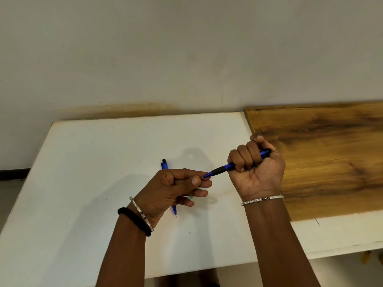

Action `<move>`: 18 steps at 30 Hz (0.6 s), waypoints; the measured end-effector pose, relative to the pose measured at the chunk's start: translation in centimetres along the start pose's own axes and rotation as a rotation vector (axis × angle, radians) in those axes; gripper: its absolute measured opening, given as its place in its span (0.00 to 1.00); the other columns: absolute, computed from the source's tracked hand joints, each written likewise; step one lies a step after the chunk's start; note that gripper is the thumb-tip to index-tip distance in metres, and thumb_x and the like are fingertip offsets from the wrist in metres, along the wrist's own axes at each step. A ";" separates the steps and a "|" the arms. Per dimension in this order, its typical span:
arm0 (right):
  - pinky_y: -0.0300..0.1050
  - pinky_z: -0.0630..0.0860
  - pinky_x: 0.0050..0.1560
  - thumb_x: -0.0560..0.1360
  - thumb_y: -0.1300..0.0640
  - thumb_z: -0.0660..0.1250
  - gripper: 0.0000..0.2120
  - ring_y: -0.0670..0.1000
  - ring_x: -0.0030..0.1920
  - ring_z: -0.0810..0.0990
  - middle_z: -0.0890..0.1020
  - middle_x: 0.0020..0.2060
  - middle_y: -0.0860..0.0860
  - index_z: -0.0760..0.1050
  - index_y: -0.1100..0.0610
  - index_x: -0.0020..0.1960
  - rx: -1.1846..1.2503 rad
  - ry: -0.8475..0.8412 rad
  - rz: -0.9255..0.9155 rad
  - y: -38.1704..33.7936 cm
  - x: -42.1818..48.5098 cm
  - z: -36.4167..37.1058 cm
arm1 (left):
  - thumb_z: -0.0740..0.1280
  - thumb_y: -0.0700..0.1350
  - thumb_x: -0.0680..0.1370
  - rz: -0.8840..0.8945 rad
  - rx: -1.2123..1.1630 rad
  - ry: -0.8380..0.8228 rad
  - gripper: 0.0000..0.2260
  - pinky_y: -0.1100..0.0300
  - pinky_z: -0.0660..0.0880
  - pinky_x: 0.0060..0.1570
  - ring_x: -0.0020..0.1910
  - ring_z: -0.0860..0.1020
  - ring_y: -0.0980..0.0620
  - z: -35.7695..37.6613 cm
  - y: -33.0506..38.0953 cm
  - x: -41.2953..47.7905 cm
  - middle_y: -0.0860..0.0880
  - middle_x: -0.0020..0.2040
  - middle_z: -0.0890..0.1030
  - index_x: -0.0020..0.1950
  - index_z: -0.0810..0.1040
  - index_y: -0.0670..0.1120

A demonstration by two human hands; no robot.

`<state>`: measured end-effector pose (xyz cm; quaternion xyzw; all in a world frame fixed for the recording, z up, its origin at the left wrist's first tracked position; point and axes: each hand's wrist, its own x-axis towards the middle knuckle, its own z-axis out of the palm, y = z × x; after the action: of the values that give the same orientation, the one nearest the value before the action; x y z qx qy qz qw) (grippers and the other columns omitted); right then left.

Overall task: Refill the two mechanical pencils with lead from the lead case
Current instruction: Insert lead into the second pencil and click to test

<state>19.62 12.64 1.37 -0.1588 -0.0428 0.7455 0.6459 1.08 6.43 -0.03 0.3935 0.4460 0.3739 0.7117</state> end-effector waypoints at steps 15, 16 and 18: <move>0.37 0.56 0.20 0.79 0.52 0.46 0.18 0.45 0.20 0.51 0.54 0.21 0.47 0.68 0.56 0.38 -0.004 -0.042 0.006 0.1 0.1 -0.3 | 0.71 0.54 0.71 -0.002 0.004 -0.003 0.15 0.66 0.78 0.35 0.48 0.84 0.52 0.0 0.0 0.0 0.48 0.53 0.86 0.55 0.84 0.51; 0.38 0.56 0.20 0.80 0.52 0.46 0.18 0.45 0.21 0.51 0.54 0.21 0.46 0.68 0.56 0.38 -0.004 -0.043 0.003 0.2 0.1 -0.3 | 0.70 0.54 0.71 -0.003 0.003 -0.001 0.15 0.66 0.78 0.35 0.48 0.84 0.52 0.0 0.0 0.0 0.48 0.53 0.86 0.55 0.84 0.51; 0.38 0.56 0.21 0.80 0.49 0.48 0.18 0.45 0.21 0.52 0.54 0.22 0.46 0.69 0.57 0.39 -0.004 -0.032 0.000 0.2 0.1 -0.5 | 0.70 0.54 0.71 -0.006 0.000 0.004 0.15 0.65 0.78 0.35 0.49 0.84 0.52 0.0 0.0 0.0 0.48 0.53 0.85 0.55 0.83 0.51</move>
<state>19.60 12.60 0.83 -0.1481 -0.0544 0.7479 0.6448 1.13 6.44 -0.05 0.3914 0.4486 0.3728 0.7118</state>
